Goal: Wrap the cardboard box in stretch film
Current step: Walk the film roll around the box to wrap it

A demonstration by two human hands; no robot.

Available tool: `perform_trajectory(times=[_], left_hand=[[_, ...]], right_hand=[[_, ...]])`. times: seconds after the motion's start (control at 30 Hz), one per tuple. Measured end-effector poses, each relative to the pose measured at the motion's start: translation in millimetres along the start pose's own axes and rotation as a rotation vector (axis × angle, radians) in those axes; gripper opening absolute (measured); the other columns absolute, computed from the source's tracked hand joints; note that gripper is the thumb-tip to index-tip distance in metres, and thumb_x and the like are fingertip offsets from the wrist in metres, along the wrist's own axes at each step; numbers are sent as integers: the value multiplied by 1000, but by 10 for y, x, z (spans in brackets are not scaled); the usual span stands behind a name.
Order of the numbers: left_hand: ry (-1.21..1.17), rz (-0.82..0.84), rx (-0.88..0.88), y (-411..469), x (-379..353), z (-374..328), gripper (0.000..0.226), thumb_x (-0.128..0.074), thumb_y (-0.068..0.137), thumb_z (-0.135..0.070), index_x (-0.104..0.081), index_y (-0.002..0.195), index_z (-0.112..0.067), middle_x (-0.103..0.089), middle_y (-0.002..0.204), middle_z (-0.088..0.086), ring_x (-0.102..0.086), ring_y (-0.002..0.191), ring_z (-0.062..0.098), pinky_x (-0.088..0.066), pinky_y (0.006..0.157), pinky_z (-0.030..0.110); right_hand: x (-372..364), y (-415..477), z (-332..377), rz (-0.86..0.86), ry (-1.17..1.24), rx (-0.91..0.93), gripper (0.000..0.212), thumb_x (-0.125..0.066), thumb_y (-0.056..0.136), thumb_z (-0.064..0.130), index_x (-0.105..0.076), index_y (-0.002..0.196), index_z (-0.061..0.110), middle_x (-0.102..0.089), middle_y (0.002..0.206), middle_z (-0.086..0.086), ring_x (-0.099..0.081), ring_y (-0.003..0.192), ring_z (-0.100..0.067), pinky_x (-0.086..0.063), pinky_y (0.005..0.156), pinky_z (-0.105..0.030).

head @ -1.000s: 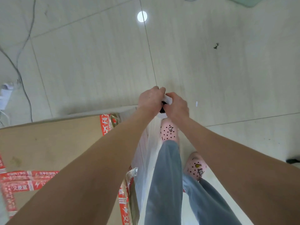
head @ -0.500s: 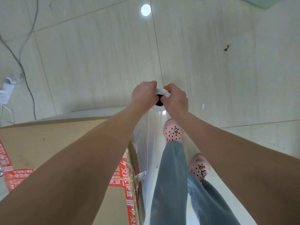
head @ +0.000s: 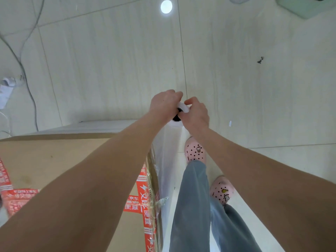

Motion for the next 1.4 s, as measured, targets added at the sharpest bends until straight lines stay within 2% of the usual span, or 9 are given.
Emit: perform_trajectory(times=[0.17, 0.27, 0.43, 0.57, 0.73, 0.83, 0.97, 1.13, 1.4], left_hand=[[-237, -14, 245, 3, 90, 431, 10, -58, 79, -16, -53, 87, -13, -54, 86, 5, -54, 79, 26, -34, 58, 30], [-431, -46, 410, -34, 84, 704, 14, -62, 78, -21, -51, 81, -14, -54, 80, 4, -54, 73, 25, -34, 51, 26], [-657, -31, 581, -90, 44, 1047, 28, -68, 74, -28, -47, 66, -13, -62, 78, 9, -69, 76, 30, -54, 65, 36], [-516, 40, 481, 11, 104, 1069, 23, -66, 78, -26, -58, 92, -9, -60, 89, 6, -61, 81, 25, -42, 61, 31], [-155, 39, 127, 167, 280, 792, 39, -55, 85, -14, -49, 123, -15, -55, 112, 5, -58, 95, 27, -41, 68, 32], [-35, 13, 20, 208, 375, 687, 37, -53, 84, -14, -51, 121, -16, -54, 111, 5, -56, 87, 27, -35, 64, 32], [12, 66, 23, 287, 427, 758, 27, -52, 85, -16, -53, 112, -14, -53, 104, 5, -47, 76, 24, -33, 62, 32], [-190, 21, 229, 339, 451, 1040, 17, -52, 82, -16, -56, 99, -15, -55, 95, 4, -52, 80, 25, -35, 63, 32], [-589, -52, 799, 156, 407, 1690, 19, -61, 80, -33, -52, 88, -18, -52, 78, -2, -51, 76, 22, -35, 56, 27]], right_hand=[[-40, 88, 228, -26, 10, -2, 47, -61, 86, 20, -41, 129, 18, -42, 126, -4, -49, 82, -20, -40, 70, -28], [-150, 132, 280, 24, 71, -106, 51, -59, 88, 26, -36, 133, 16, -48, 117, -7, -58, 87, -26, -45, 70, -32], [-338, 201, 423, 84, 274, -175, 33, -65, 84, 27, -45, 109, 20, -58, 102, -5, -66, 80, -26, -51, 64, -30], [-368, 253, 490, 72, 252, -157, 32, -65, 82, 22, -47, 109, 19, -54, 98, -1, -66, 86, -26, -56, 80, -40], [-418, 275, 555, 90, 207, -150, 35, -65, 83, 24, -49, 114, 18, -55, 91, 1, -66, 83, -26, -55, 77, -37], [-411, 306, 601, 113, 174, -148, 36, -65, 84, 26, -49, 115, 17, -53, 83, 3, -62, 79, -23, -51, 70, -32], [-386, 362, 755, 153, 94, -98, 38, -64, 86, 24, -50, 121, 16, -51, 94, 2, -56, 82, -20, -42, 70, -27], [-308, 483, 988, 173, -19, -42, 41, -64, 85, 23, -52, 124, 19, -48, 96, 4, -52, 82, -16, -40, 69, -25], [-465, 677, 1432, 229, -53, -12, 50, -62, 84, 28, -43, 130, 22, -54, 103, 2, -58, 79, -18, -49, 71, -30]])
Point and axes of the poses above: each hand's wrist, its own y-axis towards the middle knuckle, its own x-axis out of the back of the hand, z = x × y, the point moved 8 cm from there along y, towards the middle knuckle
